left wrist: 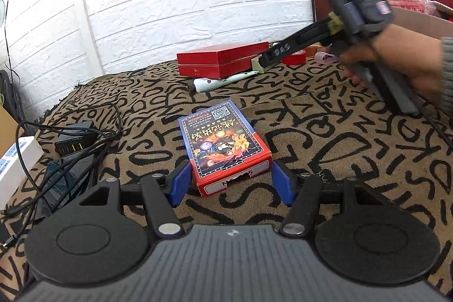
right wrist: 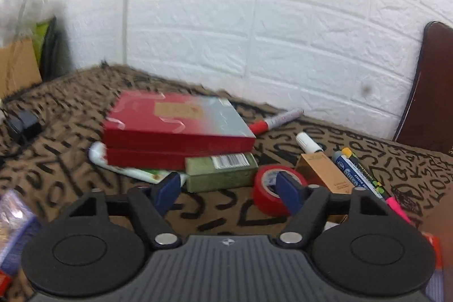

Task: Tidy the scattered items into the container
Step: 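Grasp the red tape roll with the right gripper while the left holds the card box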

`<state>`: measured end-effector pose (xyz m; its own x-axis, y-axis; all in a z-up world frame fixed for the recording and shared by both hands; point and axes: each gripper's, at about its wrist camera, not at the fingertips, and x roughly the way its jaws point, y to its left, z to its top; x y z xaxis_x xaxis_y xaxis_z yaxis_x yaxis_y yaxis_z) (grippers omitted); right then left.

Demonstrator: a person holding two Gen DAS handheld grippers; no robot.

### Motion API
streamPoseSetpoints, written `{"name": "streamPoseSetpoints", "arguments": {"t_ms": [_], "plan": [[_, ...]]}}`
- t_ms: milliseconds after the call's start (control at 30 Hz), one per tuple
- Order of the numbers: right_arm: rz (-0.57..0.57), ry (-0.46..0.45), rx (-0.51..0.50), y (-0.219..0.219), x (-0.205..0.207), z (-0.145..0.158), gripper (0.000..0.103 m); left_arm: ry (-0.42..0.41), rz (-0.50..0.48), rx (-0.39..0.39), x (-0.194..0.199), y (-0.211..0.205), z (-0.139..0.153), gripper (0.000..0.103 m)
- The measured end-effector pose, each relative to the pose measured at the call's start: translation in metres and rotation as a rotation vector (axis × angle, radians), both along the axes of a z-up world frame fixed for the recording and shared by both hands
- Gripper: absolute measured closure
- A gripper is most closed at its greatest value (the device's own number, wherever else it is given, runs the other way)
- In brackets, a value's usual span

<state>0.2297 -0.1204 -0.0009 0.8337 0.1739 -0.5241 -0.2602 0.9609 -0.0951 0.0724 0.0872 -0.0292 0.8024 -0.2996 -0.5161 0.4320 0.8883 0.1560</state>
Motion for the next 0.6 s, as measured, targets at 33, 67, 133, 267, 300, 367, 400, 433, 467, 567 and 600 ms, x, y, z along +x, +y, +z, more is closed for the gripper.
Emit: {"name": "streamPoseSetpoints", "arguments": {"t_ms": [33, 67, 133, 267, 300, 367, 400, 433, 467, 567, 600], "plan": [[-0.002, 0.025, -0.007, -0.001, 0.006, -0.002, 0.036, 0.007, 0.0, -0.005, -0.003, 0.002, 0.001, 0.041], [-0.002, 0.048, -0.003, -0.003, 0.011, -0.003, 0.036, 0.015, 0.002, -0.011, -0.009, 0.004, 0.003, 0.041], [0.008, 0.095, 0.054, -0.01, 0.018, -0.002, 0.036, 0.028, 0.007, -0.018, -0.016, 0.008, 0.006, 0.041], [0.047, 0.136, 0.103, -0.014, 0.013, -0.003, 0.045, 0.037, 0.021, -0.007, -0.004, 0.006, 0.008, 0.041], [0.063, 0.146, 0.108, -0.012, 0.008, -0.002, 0.047, 0.04, 0.028, -0.004, -0.002, 0.004, 0.008, 0.041], [0.109, 0.162, 0.106, -0.004, -0.002, -0.001, 0.048, 0.041, 0.041, 0.002, 0.002, 0.0, 0.009, 0.041], [0.135, 0.165, 0.097, 0.001, -0.007, -0.001, 0.048, 0.04, 0.045, 0.004, 0.004, -0.002, 0.009, 0.041], [0.15, 0.168, 0.092, 0.004, -0.01, 0.0, 0.049, 0.04, 0.048, 0.004, 0.005, -0.003, 0.009, 0.041], [0.153, 0.171, 0.091, 0.005, -0.011, 0.0, 0.049, 0.04, 0.05, 0.003, 0.005, -0.003, 0.009, 0.041], [0.148, 0.176, 0.105, 0.004, -0.009, -0.001, 0.048, 0.042, 0.05, -0.003, 0.004, -0.001, 0.009, 0.041], [0.149, 0.175, 0.107, 0.003, -0.01, 0.0, 0.048, 0.043, 0.05, -0.003, 0.001, 0.004, 0.008, 0.041]]}}
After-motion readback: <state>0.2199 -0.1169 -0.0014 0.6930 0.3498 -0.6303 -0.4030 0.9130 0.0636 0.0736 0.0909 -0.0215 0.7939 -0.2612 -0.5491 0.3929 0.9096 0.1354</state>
